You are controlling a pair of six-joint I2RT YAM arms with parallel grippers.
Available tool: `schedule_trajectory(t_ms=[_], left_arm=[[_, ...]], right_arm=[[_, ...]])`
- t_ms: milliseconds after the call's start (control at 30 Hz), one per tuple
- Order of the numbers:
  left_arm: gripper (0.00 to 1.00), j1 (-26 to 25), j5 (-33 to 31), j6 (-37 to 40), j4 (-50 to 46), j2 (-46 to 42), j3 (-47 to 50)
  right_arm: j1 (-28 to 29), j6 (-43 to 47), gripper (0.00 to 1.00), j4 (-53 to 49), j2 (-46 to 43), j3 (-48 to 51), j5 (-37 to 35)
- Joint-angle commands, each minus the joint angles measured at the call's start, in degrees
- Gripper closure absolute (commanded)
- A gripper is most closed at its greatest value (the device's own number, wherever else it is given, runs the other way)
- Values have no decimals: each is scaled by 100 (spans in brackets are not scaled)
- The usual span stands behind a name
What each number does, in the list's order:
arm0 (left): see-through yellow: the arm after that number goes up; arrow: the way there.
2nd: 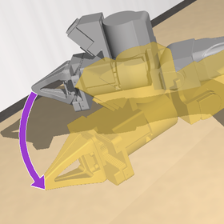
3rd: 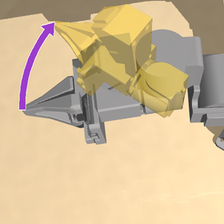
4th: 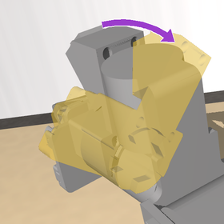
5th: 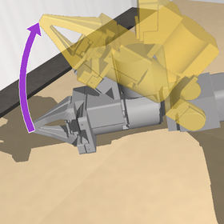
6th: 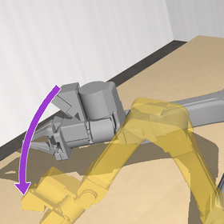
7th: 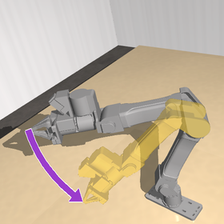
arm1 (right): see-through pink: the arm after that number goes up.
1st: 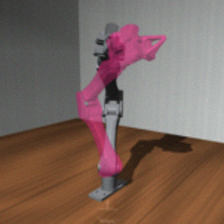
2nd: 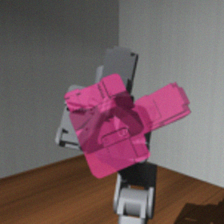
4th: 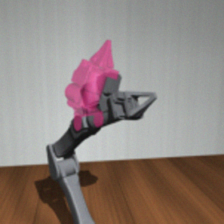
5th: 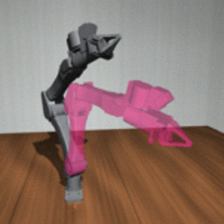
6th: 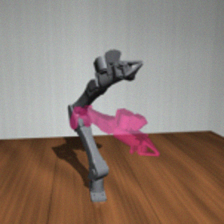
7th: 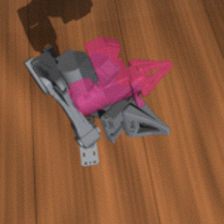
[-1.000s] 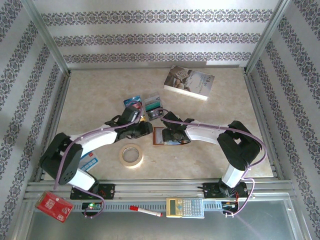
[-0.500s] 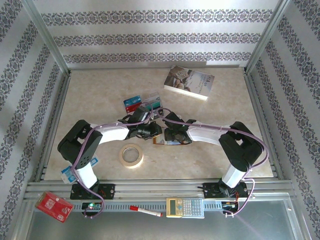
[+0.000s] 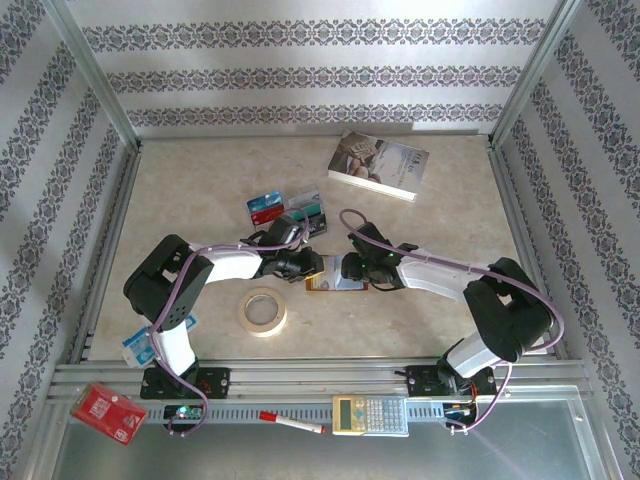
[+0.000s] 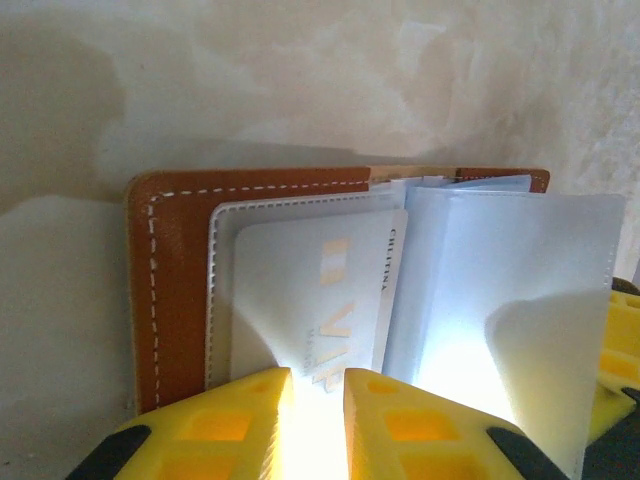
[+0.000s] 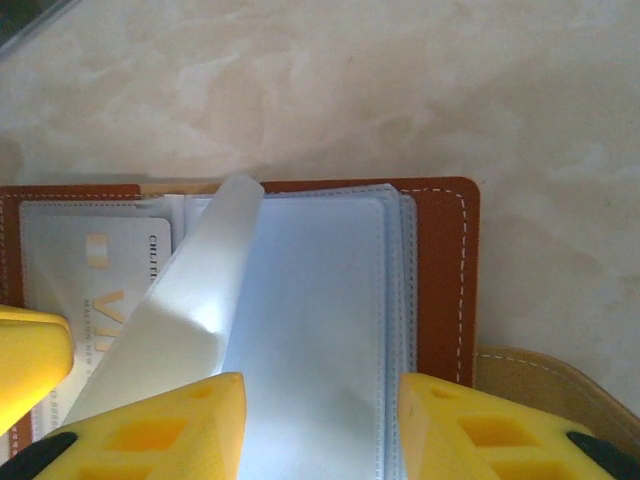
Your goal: Take the credit cards out of the card holder
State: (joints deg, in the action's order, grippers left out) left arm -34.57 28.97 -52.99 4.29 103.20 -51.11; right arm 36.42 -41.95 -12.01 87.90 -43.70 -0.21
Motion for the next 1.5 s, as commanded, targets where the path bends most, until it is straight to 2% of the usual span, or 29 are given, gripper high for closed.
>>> schedule_trajectory(t_ms=[0,233,533,633,700,933,1100,1300,1467], left_arm=[[75,-67,114,207,-312,130,-113],[74,-255,237,459,-649,110,-655],[73,-645,551,441,-520,733,-1429],[73,-627,634,524,-499,716,-1501],[73,-528,460,639,-559,473,-1396],[72,3,-274,864,-984,-508,-742],[72,126,-383,945,-1229,-645,-514],[73,125,-298,761,-1015,-464,-343],[75,123,-307,738,-939,-371,-318]], right_arm=[[-100,-255,55,338,-93,189,435],[-293,-436,55,691,-636,477,596],[-655,-468,52,814,-2010,985,139],[-783,-449,52,836,-2336,1135,117],[-820,-394,51,870,-2438,1187,171],[-804,-272,55,1192,-1975,1029,1066],[-758,-554,61,1568,-1269,798,1796],[-526,-808,69,1864,-638,577,1965],[-301,-863,72,1883,-313,421,1895]])
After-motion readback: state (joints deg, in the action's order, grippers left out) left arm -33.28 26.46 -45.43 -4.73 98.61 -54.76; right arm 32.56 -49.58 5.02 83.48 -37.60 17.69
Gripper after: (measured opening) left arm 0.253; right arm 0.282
